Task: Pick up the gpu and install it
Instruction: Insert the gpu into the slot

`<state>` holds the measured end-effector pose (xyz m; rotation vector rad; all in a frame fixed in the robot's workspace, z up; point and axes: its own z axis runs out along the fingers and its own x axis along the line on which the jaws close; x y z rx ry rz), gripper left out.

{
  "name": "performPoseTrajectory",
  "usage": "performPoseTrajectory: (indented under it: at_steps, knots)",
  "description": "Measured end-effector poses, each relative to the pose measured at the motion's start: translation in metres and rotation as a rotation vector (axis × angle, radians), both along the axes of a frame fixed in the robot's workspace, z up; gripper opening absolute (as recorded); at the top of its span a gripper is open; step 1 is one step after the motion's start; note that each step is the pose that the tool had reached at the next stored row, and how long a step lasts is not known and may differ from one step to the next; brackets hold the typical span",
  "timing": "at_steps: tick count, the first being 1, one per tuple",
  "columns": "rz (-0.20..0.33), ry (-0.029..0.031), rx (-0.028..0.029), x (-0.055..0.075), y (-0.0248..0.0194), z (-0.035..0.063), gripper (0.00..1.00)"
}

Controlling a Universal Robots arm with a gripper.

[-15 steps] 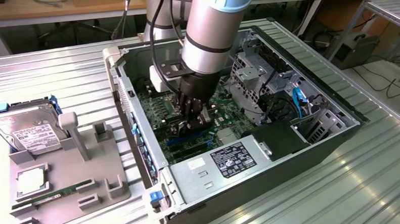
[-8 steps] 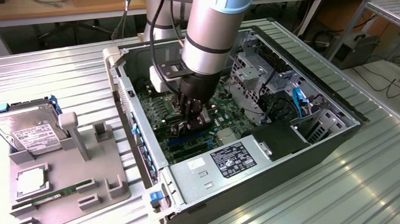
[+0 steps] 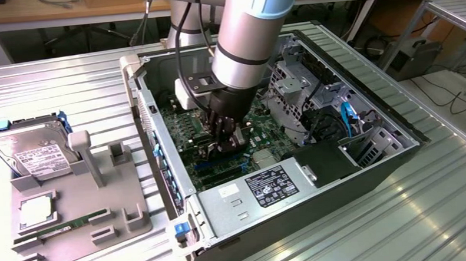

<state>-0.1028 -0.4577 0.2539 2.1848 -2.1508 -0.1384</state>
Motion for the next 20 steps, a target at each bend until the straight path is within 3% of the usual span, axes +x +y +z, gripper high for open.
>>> performPoseTrajectory:
  at_steps: [4, 5, 11, 13, 15, 17, 19, 20]
  knots:
    - [0.0, 0.0018, -0.0004, 0.001, 0.0001, -0.0005, 0.27]
    - [0.0, 0.0021, -0.0011, 0.0, 0.0, 0.0011, 0.34]
    - [0.0, 0.0019, -0.003, 0.0, 0.0017, 0.0298, 0.34]
    - [0.0, -0.0022, -0.0046, 0.0, 0.0032, 0.0366, 0.33]
    - [0.0, -0.0199, -0.0054, 0.0, 0.0048, 0.0397, 0.19]
    - [0.0, -0.041, -0.0056, -0.002, 0.0055, 0.0399, 0.19]
    - [0.0, -0.0615, -0.0072, -0.007, 0.0057, 0.0396, 0.11]
    - [0.0, -0.063, -0.0072, -0.008, 0.0058, 0.0396, 0.11]
